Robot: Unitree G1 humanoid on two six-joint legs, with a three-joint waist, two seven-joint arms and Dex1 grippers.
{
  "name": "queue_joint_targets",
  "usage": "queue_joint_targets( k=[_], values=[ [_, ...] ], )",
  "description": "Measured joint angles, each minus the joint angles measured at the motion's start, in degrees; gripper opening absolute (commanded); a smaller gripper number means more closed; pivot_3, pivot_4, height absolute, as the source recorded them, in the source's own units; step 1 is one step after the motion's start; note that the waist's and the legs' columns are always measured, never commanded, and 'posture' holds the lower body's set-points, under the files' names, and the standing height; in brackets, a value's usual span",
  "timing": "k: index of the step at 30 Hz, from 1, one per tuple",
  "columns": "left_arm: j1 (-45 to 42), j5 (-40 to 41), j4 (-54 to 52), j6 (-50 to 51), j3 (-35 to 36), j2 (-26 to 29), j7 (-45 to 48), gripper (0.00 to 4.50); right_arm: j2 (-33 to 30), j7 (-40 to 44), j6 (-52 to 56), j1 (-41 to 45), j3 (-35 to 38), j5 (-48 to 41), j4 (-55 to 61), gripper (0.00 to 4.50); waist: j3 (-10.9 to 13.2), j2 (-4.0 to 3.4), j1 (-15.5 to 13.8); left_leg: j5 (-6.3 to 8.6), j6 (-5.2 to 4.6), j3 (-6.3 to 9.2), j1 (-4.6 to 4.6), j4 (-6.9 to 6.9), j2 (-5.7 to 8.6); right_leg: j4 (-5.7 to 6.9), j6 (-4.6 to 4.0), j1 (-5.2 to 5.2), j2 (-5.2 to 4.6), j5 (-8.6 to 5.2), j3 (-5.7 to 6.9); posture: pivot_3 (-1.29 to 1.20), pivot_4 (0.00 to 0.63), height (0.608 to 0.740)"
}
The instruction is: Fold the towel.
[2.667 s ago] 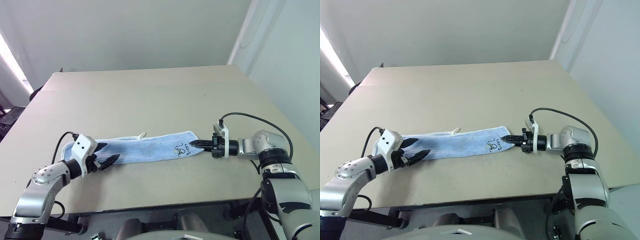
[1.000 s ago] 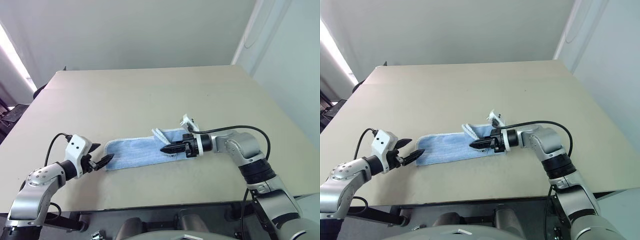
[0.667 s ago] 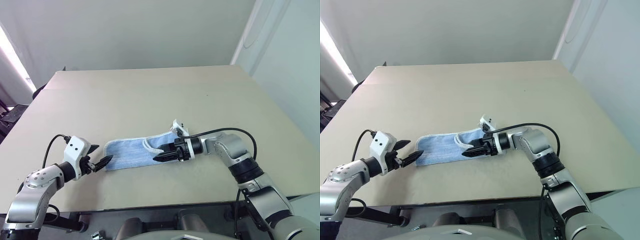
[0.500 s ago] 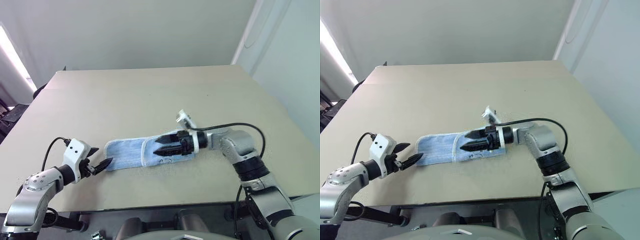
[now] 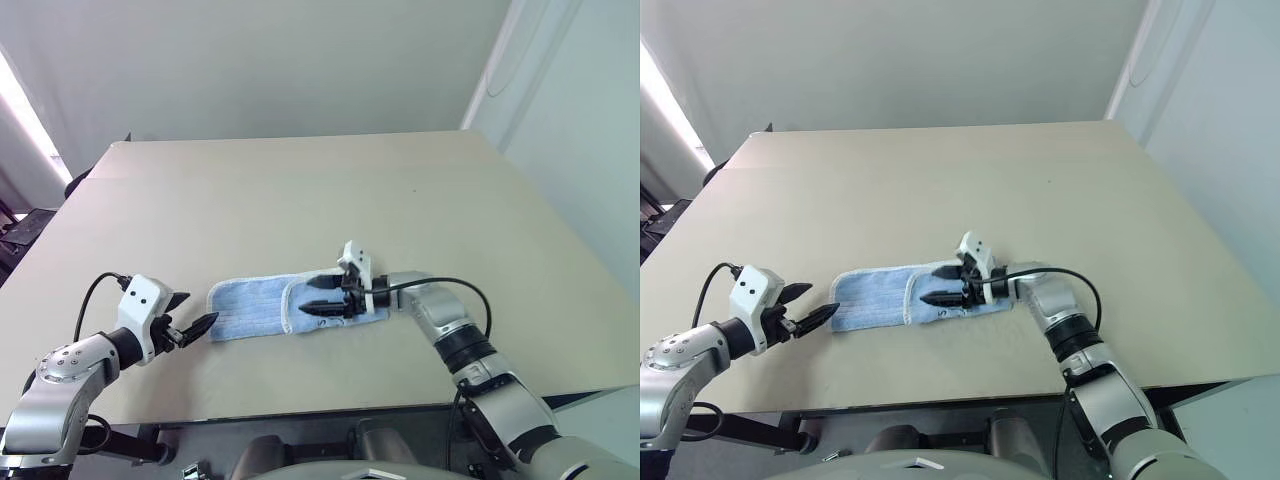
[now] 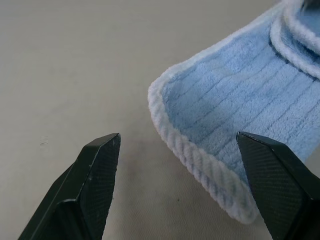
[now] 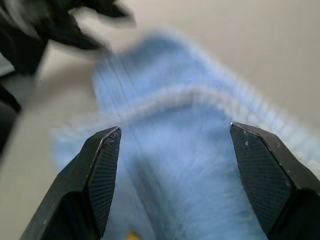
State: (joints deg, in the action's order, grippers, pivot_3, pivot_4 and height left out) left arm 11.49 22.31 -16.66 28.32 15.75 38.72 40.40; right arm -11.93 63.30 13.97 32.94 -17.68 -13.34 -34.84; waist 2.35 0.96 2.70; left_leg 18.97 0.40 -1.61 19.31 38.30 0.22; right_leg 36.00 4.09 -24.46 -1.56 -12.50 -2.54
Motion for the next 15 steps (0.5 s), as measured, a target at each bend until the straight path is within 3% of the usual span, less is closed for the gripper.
queue_joint_targets(
  k=[6,10,11,14,15],
  values=[
    [0.2,0.5,-0.5,0.1,0.9,0.0,-0.4,3.90,3.1,-0.4,-8.3,3.4,0.0,4.1,-9.5,3.61,-0.1,0.16,1.3,0.00,0.03,0.02,-1.01,-0.03,-0.10,0.03,-0.26,0.93,0.00,-0.11,-0.04,0.00,0.000,0.740],
    [0.8,1.5,-0.6,0.8,2.0,0.0,-0.5,3.90,2.8,2.0,-8.6,3.8,0.4,4.1,-9.6,4.49,-0.1,0.07,1.4,0.00,0.03,0.03,-1.12,-0.03,-0.09,0.02,-0.15,1.03,0.00,-0.19,-0.04,0.00,0.000,0.740],
    [1.3,2.4,-0.6,1.8,2.7,0.0,-0.3,3.90,2.3,3.5,-7.2,3.8,0.9,3.4,-8.5,4.49,-0.1,0.06,1.4,0.00,0.03,0.03,-1.09,-0.03,-0.09,0.01,-0.16,1.00,0.00,-0.18,-0.03,0.00,0.000,0.740],
    [1.8,4.6,-0.6,4.3,4.8,0.2,0.3,4.48,-0.1,7.4,-1.4,3.8,3.1,0.4,-3.8,4.50,0.0,-0.03,1.2,0.00,0.02,0.06,-0.85,-0.03,-0.07,0.01,-0.21,0.79,-0.05,-0.11,-0.02,0.00,0.000,0.740],
    [1.8,5.2,-0.6,4.9,5.6,0.2,0.5,4.48,-0.9,8.5,0.7,3.8,3.9,-1.0,-1.5,4.50,0.0,-0.03,1.2,0.00,0.02,0.07,-0.80,-0.05,-0.07,0.01,-0.18,0.73,-0.05,-0.10,-0.02,0.00,0.000,0.740]
  ],
)
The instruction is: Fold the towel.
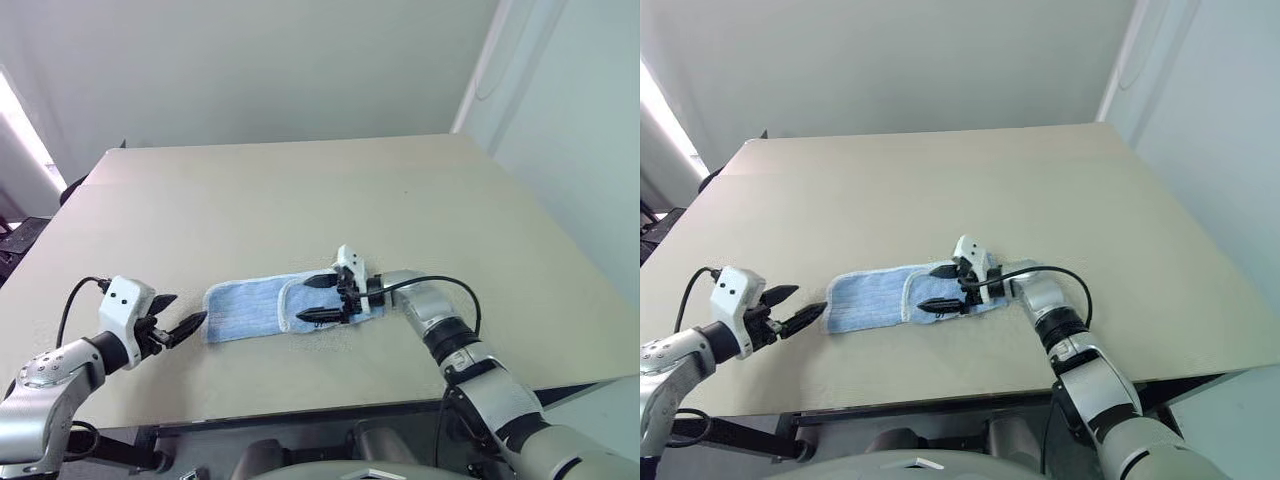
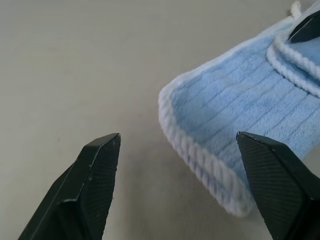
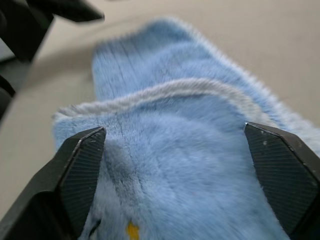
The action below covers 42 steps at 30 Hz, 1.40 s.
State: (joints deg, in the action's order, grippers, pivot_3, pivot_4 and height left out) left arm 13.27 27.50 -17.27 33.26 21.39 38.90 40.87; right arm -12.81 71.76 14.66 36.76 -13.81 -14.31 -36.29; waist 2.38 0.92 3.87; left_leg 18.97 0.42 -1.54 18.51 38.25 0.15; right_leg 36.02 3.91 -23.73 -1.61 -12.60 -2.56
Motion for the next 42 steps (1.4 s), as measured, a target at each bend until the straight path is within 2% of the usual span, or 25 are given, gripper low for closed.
queue_joint_targets(
  k=[5,10,19,26,30,34,37,40,42],
  values=[
    [-2.7,5.9,3.0,6.1,4.9,1.8,1.0,4.48,-2.5,1.3,10.7,0.4,4.4,-7.2,13.7,4.50,0.0,0.01,0.1,0.00,0.00,0.04,0.26,-0.11,-0.03,0.06,0.13,-0.36,0.05,0.06,0.01,0.00,0.000,0.740],
    [-6.6,10.7,8.3,15.9,4.9,3.6,1.7,4.48,-5.1,-0.9,24.5,2.9,5.9,-10.9,17.0,4.50,0.0,0.02,0.1,0.00,0.00,0.03,0.52,-0.07,0.01,0.04,0.04,-0.55,0.04,0.01,0.07,0.00,0.000,0.740],
    [-12.6,11.4,11.9,21.7,-4.7,1.4,2.6,4.48,-6.7,-3.8,39.3,3.3,8.4,-17.2,19.7,4.50,0.0,0.03,0.0,0.01,0.01,0.10,0.90,-0.06,0.06,0.00,0.15,-0.86,-0.07,0.09,0.08,0.00,0.000,0.740],
    [-20.9,4.8,16.0,21.0,-14.5,1.6,3.0,4.48,-11.1,-3.8,38.6,0.6,7.3,-16.7,23.5,4.50,-0.2,-0.63,-2.2,-0.04,0.00,0.13,0.63,0.14,0.24,0.00,0.12,-0.46,0.00,-0.11,0.15,0.00,0.000,0.740],
    [-21.9,2.7,16.7,19.5,-16.1,0.3,3.0,3.58,-11.6,-4.5,37.8,0.4,7.3,-16.3,23.5,4.50,-0.1,-0.91,-2.8,-0.04,0.00,0.20,0.34,0.41,0.21,0.03,0.23,-0.05,0.05,-0.16,0.17,0.00,0.000,0.740],
    [-20.9,2.9,15.9,18.8,-16.1,-1.1,4.1,2.26,-11.6,-5.5,37.5,0.2,7.4,-16.3,23.8,4.50,-0.1,-0.86,-2.8,0.00,-0.05,0.19,0.42,0.41,0.21,-0.09,0.28,-0.02,0.03,-0.18,0.16,0.00,0.000,0.740],
    [-20.2,3.4,15.2,18.8,-15.6,-1.8,4.9,1.19,-11.6,-6.7,36.5,-0.3,7.4,-15.9,23.8,4.50,-0.2,-0.83,-2.8,0.04,-0.11,0.19,0.96,0.44,0.24,-0.11,0.27,-0.53,-0.02,0.00,0.15,0.00,0.000,0.740],
    [-19.6,4.7,14.9,19.1,-15.4,-2.4,5.7,0.13,-11.5,-7.3,35.5,-0.6,7.4,-15.6,23.8,4.50,-0.1,-0.77,-2.8,0.11,-0.21,0.16,1.06,0.43,0.23,-0.12,0.36,-0.65,-0.04,0.02,0.13,0.00,0.000,0.740],
    [-19.6,5.5,14.9,19.3,-15.4,-2.7,6.2,0.05,-11.5,-7.5,34.8,-0.6,7.4,-15.1,23.5,4.50,-0.1,-0.66,-2.8,0.12,-0.21,0.17,1.07,0.42,0.22,-0.13,0.36,-0.67,-0.03,0.01,0.13,0.00,0.000,0.740]
  ],
)
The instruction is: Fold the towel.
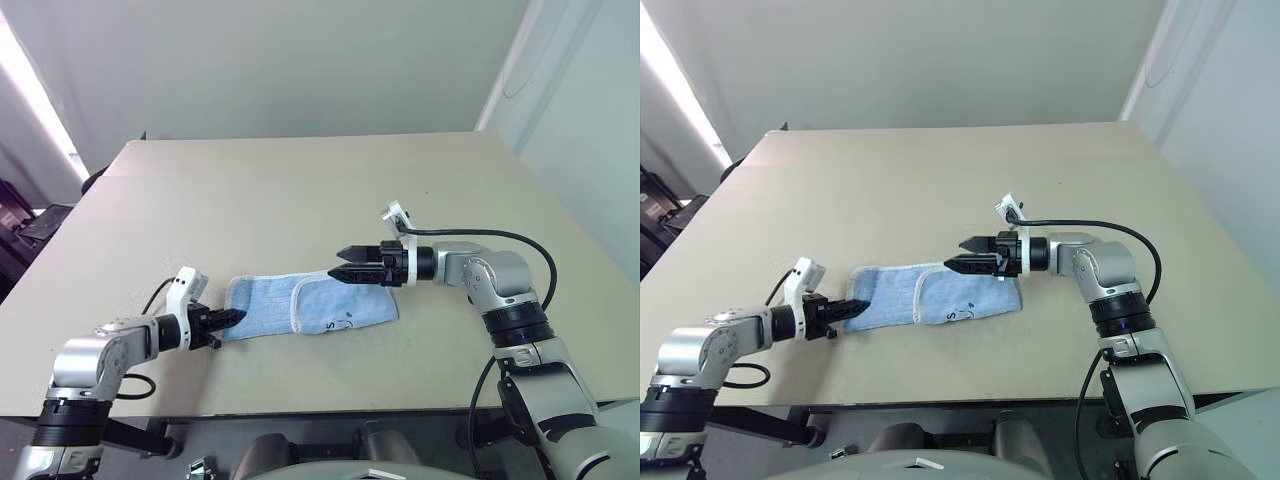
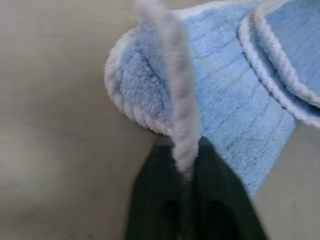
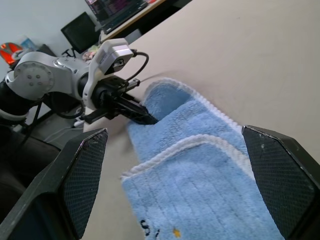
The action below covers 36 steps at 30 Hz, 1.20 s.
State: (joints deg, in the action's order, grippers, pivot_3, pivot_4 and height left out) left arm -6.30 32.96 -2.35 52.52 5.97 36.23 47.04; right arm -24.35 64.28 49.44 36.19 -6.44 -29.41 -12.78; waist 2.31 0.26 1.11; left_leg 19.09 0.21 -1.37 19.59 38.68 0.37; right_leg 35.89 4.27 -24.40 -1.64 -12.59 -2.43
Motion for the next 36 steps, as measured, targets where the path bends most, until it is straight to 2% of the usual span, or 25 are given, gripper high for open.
queue_joint_targets(
  k=[5,9,14,18,22,23,25,28,36],
  values=[
    [0.2,0.4,-0.2,0.6,0.7,0.8,0.2,0.05,0.1,-0.3,-1.3,0.1,-0.1,1.1,-1.3,4.50,0.1,0.14,0.1,0.00,0.00,-0.01,-0.03,0.01,-0.02,0.03,-0.12,0.00,0.03,-0.06,0.00,0.00,0.000,0.740],
    [1.2,1.6,-1.9,2.4,4.1,3.4,-0.1,1.09,-0.4,0.6,-1.6,0.1,0.0,1.0,-1.2,4.50,0.1,0.20,0.8,0.00,0.00,0.00,-0.04,0.00,-0.06,0.06,-0.10,-0.01,0.06,-0.05,0.00,0.00,0.000,0.740],
    [4.6,4.0,-2.1,5.2,12.3,9.4,0.4,2.80,-4.0,2.1,-2.5,-2.1,0.1,1.0,0.8,4.50,0.2,0.26,1.5,0.00,0.00,-0.01,-0.05,-0.03,-0.06,0.04,-0.16,-0.03,0.03,-0.10,0.01,0.00,0.000,0.740],
    [6.8,5.2,0.4,6.1,17.3,11.5,1.6,2.80,-4.3,2.4,-2.5,-2.9,0.1,1.0,1.1,4.50,0.2,0.25,1.7,0.00,0.00,-0.06,-0.10,-0.02,-0.07,0.06,-0.18,-0.03,0.04,-0.12,-0.02,0.00,0.000,0.740],
    [6.8,6.4,0.9,7.0,17.4,9.4,1.3,2.80,-4.1,2.2,-3.7,-2.8,0.0,1.4,0.8,4.50,0.2,0.31,1.3,0.00,0.00,-0.05,-0.09,-0.01,-0.05,0.06,-0.18,0.00,-0.01,-0.11,-0.01,0.00,0.000,0.740],
    [6.8,6.4,0.8,7.0,17.4,9.2,1.3,2.98,-4.1,2.2,-3.7,-2.8,0.0,1.4,0.7,4.50,0.2,0.31,1.3,0.00,0.00,-0.05,-0.09,-0.01,-0.05,0.05,-0.18,0.00,-0.02,-0.10,-0.01,0.00,0.000,0.740],
    [6.5,7.0,-1.2,7.3,14.8,5.3,0.4,3.33,-3.8,1.7,-3.8,-2.8,0.0,1.7,0.1,4.50,0.3,0.41,1.4,0.00,0.01,-0.07,-0.06,-0.02,-0.04,0.03,-0.09,-0.01,-0.07,-0.04,-0.04,0.00,0.000,0.740],
    [5.5,8.8,-2.5,9.1,12.1,1.8,-0.6,4.34,-3.6,1.4,-3.8,-2.7,0.0,1.7,0.0,4.50,0.3,0.47,1.4,0.01,0.01,-0.05,-0.05,-0.02,-0.06,0.05,-0.02,-0.02,-0.12,0.02,-0.09,0.00,0.000,0.740],
    [0.0,7.5,-0.4,11.1,8.1,0.5,-4.0,4.42,-3.8,0.1,-4.1,-2.7,0.0,2.3,0.0,4.50,0.2,0.28,0.9,0.00,0.00,-0.01,-0.18,0.22,-0.02,0.15,-0.17,0.20,0.01,-0.06,-0.01,0.00,0.000,0.740]
  ],
)
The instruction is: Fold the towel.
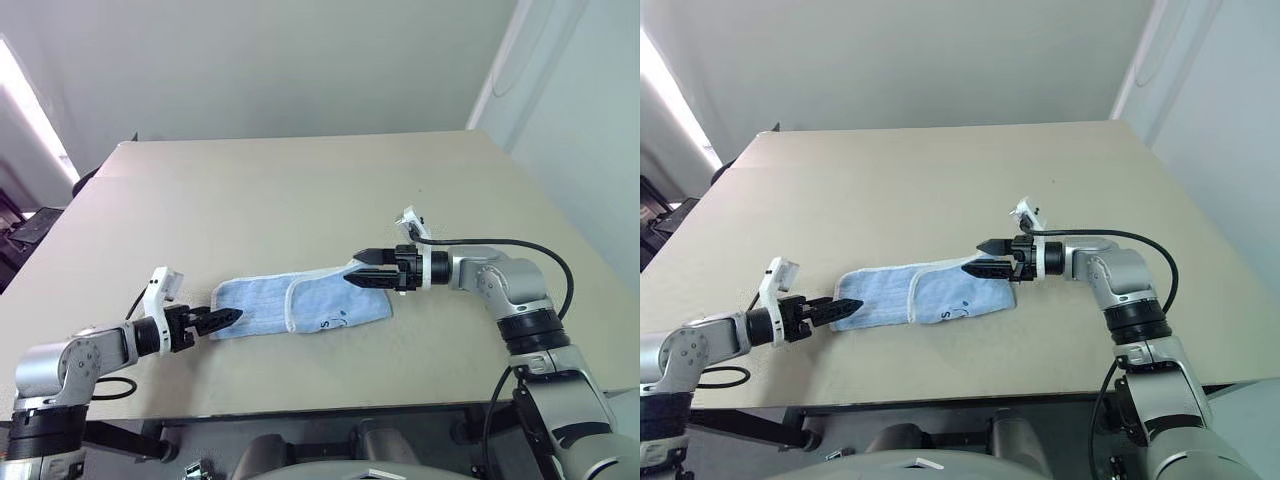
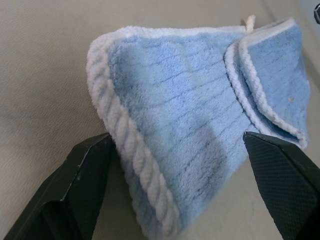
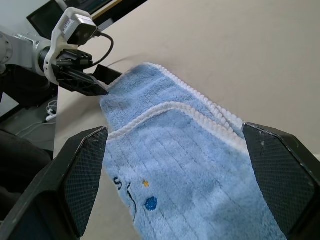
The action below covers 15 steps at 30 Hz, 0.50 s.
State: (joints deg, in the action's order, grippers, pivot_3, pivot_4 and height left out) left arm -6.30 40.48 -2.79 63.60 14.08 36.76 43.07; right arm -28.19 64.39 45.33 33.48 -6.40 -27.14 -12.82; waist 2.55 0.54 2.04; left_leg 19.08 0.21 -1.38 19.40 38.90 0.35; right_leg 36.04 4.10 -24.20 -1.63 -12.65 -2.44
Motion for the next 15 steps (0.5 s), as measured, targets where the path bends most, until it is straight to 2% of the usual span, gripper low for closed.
queue_joint_targets(
  k=[4,6,9,12,15],
  values=[
    [-1.5,-1.5,0.3,-0.5,-2.5,-0.2,-0.5,4.42,0.0,-1.2,-0.8,0.0,0.0,1.2,0.0,4.50,0.0,-0.08,-0.4,0.00,0.00,0.00,-0.09,0.21,0.04,-0.02,0.25,0.21,-0.03,-0.05,-0.01,0.00,0.000,0.740],
    [-1.8,-2.0,0.2,-0.9,-3.1,-0.3,-0.6,4.02,0.1,-1.7,-1.3,0.0,0.0,1.7,0.0,4.50,0.0,-0.09,-0.6,0.00,0.00,0.01,-0.12,0.23,0.04,-0.02,0.26,0.23,-0.03,-0.04,-0.02,0.00,0.000,0.740],
    [-2.3,-3.4,0.1,-1.7,-4.0,-0.8,-1.5,3.17,0.2,-2.8,-2.3,0.0,-0.1,2.9,-0.1,4.50,0.0,-0.10,-1.1,0.00,0.00,0.05,-0.04,0.22,0.03,-0.02,0.26,0.15,-0.01,-0.05,-0.01,0.00,0.000,0.740],
    [-2.7,-3.8,0.1,-2.0,-4.3,-1.4,-2.2,2.00,0.4,-3.4,-3.1,0.0,-0.2,4.0,-0.9,4.50,0.0,-0.09,-1.2,0.00,-0.01,0.04,0.09,0.19,0.04,-0.09,0.24,0.07,-0.02,-0.03,-0.01,0.00,0.000,0.740],
    [-2.9,-3.8,-0.6,-2.0,-6.0,-1.9,-2.0,1.01,0.9,-3.8,-4.1,0.0,-0.2,4.7,-1.7,4.50,0.0,-0.05,-1.1,0.04,-0.07,0.00,0.20,0.16,0.04,-0.19,0.09,-0.01,-0.03,0.08,-0.04,0.00,0.000,0.740]
  ],
)
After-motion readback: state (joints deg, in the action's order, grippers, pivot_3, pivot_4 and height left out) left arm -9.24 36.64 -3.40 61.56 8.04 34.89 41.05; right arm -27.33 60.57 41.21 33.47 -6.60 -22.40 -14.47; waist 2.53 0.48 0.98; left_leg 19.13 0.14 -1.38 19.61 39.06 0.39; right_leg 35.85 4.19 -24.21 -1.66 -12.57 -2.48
